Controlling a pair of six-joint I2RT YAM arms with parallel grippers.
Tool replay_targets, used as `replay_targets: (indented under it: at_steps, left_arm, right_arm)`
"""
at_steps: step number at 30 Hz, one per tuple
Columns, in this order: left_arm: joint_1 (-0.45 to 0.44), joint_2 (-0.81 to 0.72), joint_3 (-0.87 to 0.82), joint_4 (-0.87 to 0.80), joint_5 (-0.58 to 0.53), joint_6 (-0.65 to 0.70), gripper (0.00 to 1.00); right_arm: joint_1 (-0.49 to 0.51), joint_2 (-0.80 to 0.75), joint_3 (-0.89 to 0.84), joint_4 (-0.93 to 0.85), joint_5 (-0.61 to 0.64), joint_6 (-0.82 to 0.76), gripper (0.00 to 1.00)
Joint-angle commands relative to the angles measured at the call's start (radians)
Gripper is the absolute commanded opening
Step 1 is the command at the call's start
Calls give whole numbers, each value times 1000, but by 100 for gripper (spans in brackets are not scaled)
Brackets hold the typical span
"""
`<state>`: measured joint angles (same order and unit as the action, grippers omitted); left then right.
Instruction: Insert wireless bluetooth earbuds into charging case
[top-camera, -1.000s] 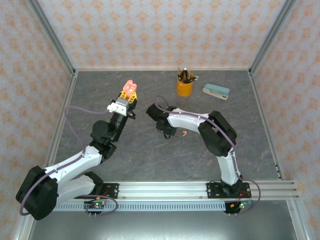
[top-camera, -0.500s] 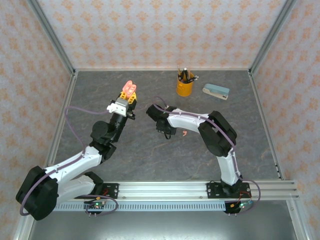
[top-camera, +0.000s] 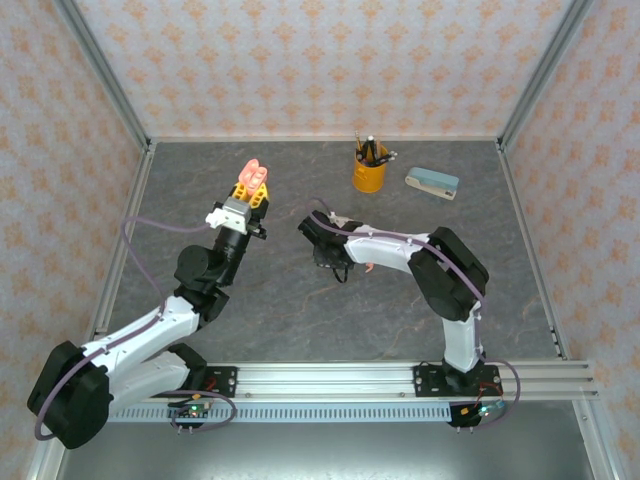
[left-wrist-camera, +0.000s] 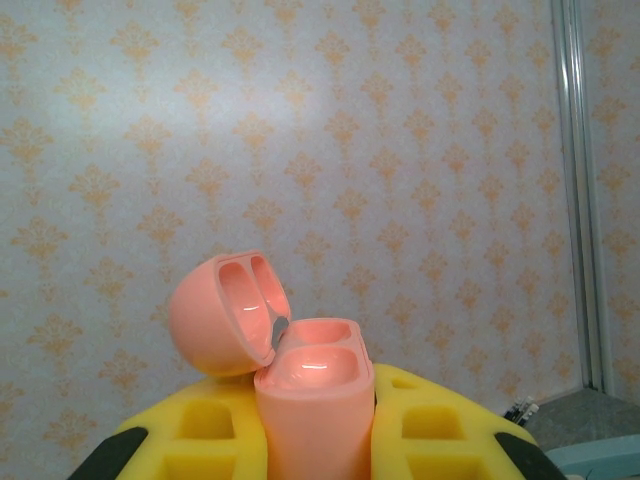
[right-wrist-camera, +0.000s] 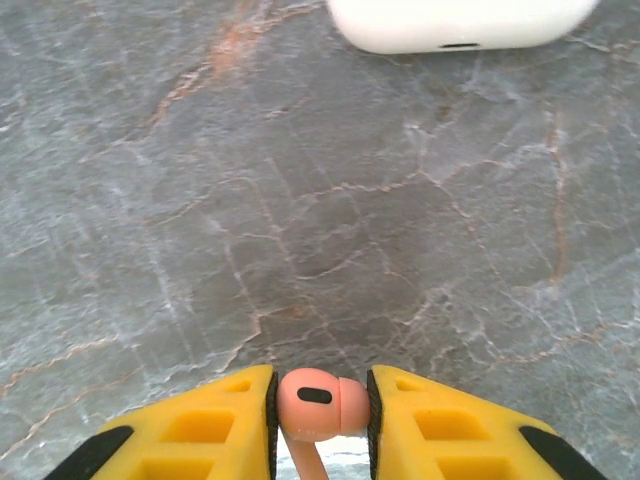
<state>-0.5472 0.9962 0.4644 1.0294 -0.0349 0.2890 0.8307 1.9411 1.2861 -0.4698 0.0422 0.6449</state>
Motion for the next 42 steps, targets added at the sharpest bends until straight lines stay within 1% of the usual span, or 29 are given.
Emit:
replay_targets:
  at_steps: [1, 5, 9, 13, 15, 18, 20, 21, 28, 31, 36, 42]
  left_arm:
    - [9, -22, -15, 11, -5, -9, 0]
    - [8, -21, -14, 9, -3, -14, 0]
    - [7, -22, -13, 8, -2, -15, 0]
    - [7, -22, -13, 3, 0, -17, 0]
    - [8, -22, -15, 1, 0, -18, 0]
    - [8, -25, -17, -3, -2, -16, 0]
    - [8, -28, -17, -8, 0, -14, 0]
    - [8, -30, -17, -8, 0, -13, 0]
    - [8, -37, -18, -12, 0, -10, 0]
    - [8, -42, -20, -14, 0, -6, 0]
    - [8, -44, -18, -15, 1, -5, 0]
    - [9, -43, -19, -14, 2, -3, 0]
  right_arm:
    - [7, -39, -13, -2, -29, -123, 28]
    - [7, -41, -10, -65, -54, -193, 27]
    - [8, -33, -16, -119, -73, -215, 27]
    - [8, -9, 16, -183, -100, -220, 29]
    - [8, 2, 38, -210, -117, -222, 33]
    - [7, 24, 93, -279, -140, -238, 46]
    - [7, 42, 133, -329, -152, -256, 51]
    - [8, 52, 156, -362, -152, -263, 52]
    - [2, 117, 287, -521, -148, -296, 53]
    - [-21, 122, 293, -533, -167, -292, 53]
    - [-67, 135, 300, -535, -237, -283, 53]
    - [-79, 165, 338, -562, -265, -285, 53]
